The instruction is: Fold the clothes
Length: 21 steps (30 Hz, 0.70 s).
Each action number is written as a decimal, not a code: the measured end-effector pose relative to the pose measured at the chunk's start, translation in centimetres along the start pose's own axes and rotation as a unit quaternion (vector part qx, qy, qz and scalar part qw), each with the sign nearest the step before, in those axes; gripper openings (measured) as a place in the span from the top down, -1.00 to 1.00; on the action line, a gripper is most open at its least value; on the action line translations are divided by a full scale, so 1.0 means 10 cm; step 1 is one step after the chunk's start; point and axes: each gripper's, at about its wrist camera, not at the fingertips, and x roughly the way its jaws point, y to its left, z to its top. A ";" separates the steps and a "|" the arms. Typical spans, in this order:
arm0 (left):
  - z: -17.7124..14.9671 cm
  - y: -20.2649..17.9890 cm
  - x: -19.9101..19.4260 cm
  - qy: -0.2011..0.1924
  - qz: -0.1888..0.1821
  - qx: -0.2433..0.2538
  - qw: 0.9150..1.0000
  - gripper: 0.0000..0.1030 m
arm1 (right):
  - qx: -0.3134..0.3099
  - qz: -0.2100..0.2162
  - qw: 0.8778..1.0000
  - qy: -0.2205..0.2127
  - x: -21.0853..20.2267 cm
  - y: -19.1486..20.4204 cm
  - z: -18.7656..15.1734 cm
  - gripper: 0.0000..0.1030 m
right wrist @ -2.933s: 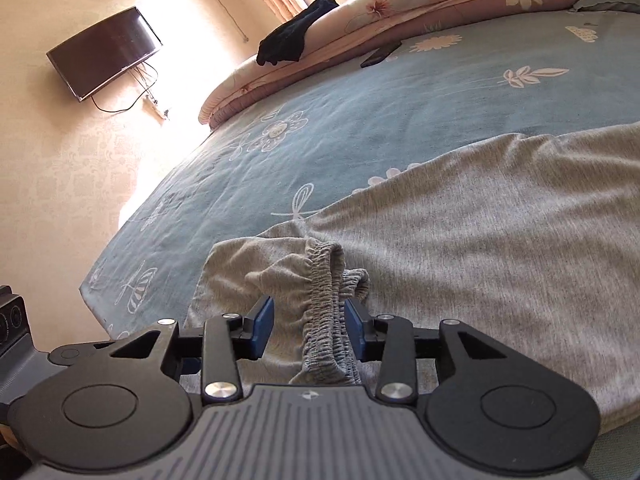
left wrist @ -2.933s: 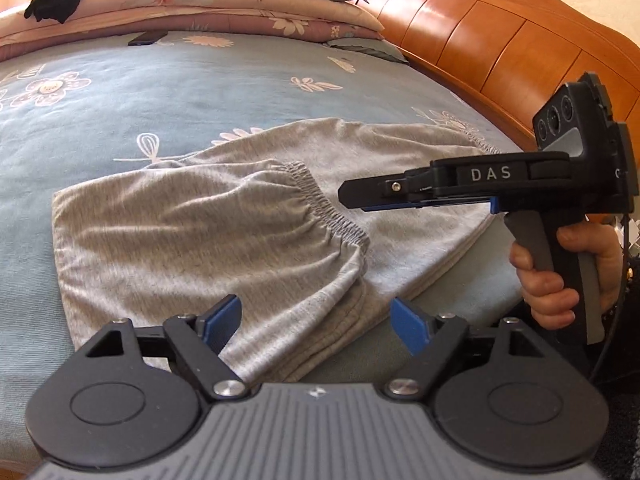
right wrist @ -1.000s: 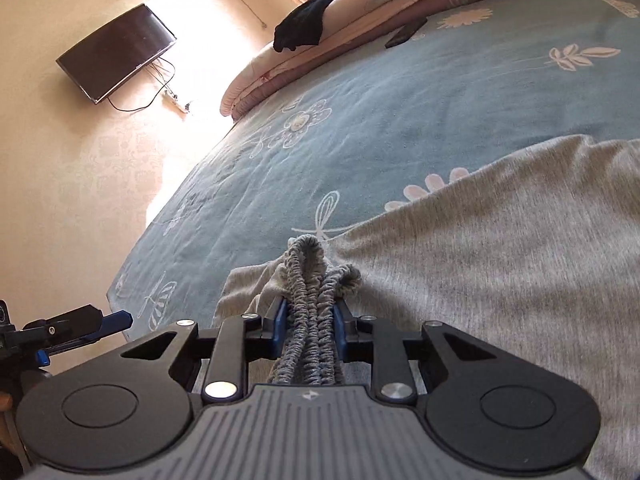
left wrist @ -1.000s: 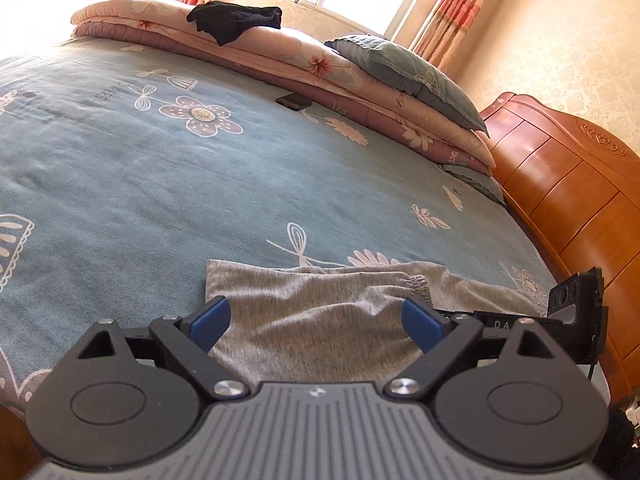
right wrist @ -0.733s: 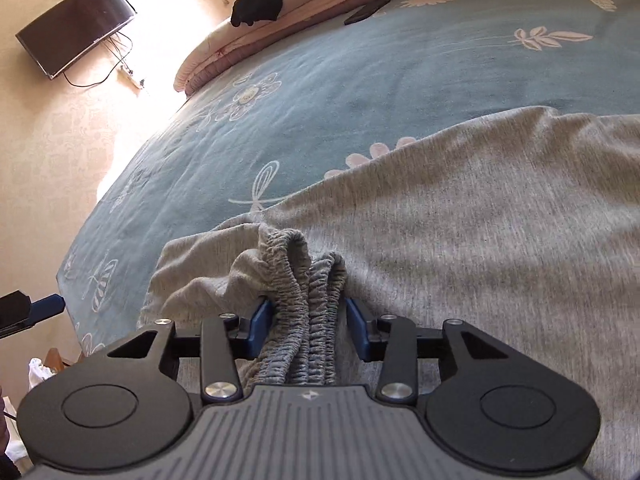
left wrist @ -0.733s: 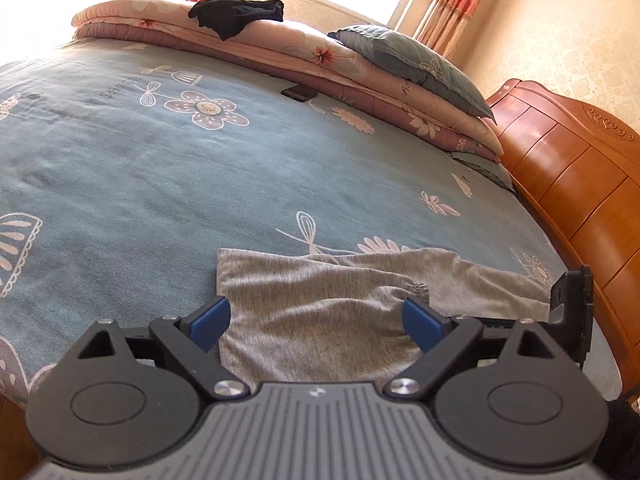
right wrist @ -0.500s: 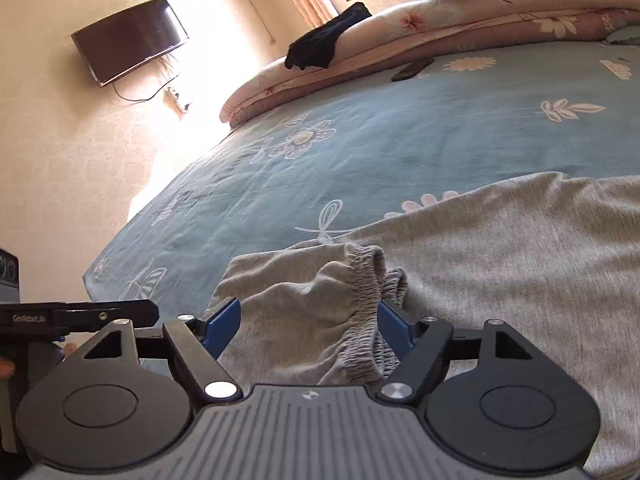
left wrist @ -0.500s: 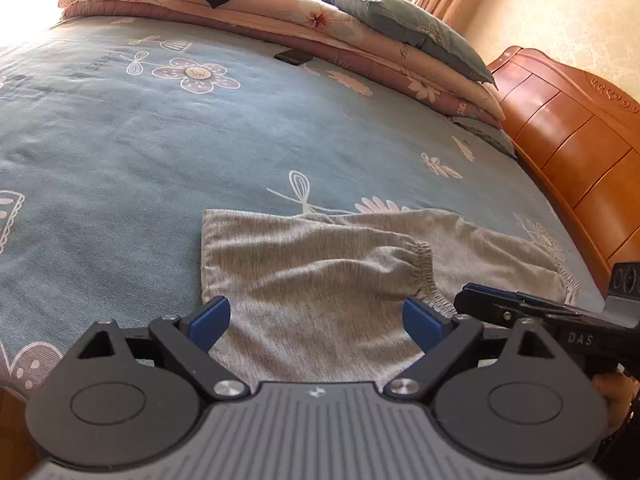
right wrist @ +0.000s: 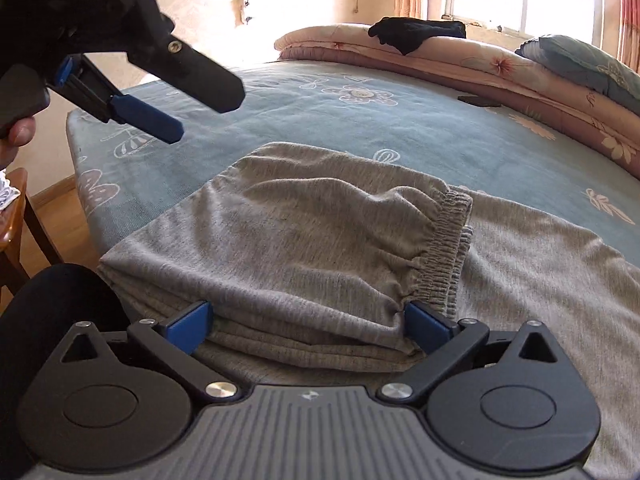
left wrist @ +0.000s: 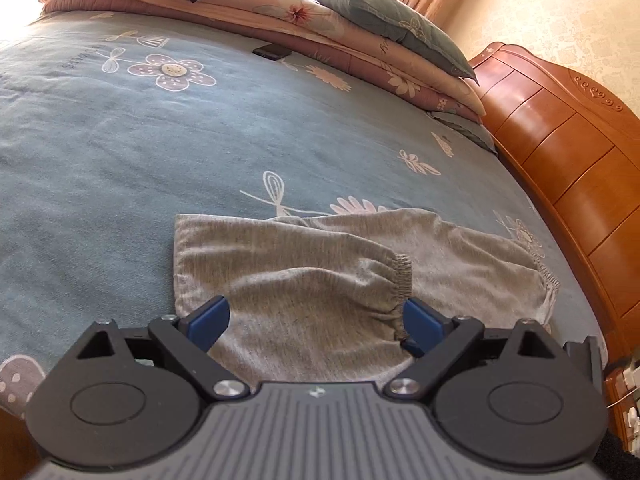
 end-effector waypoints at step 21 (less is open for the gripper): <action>0.58 -0.15 1.57 0.163 -0.080 -0.043 0.982 -0.88 | 0.073 0.084 0.994 -0.006 -0.16 -0.17 0.05 -1.00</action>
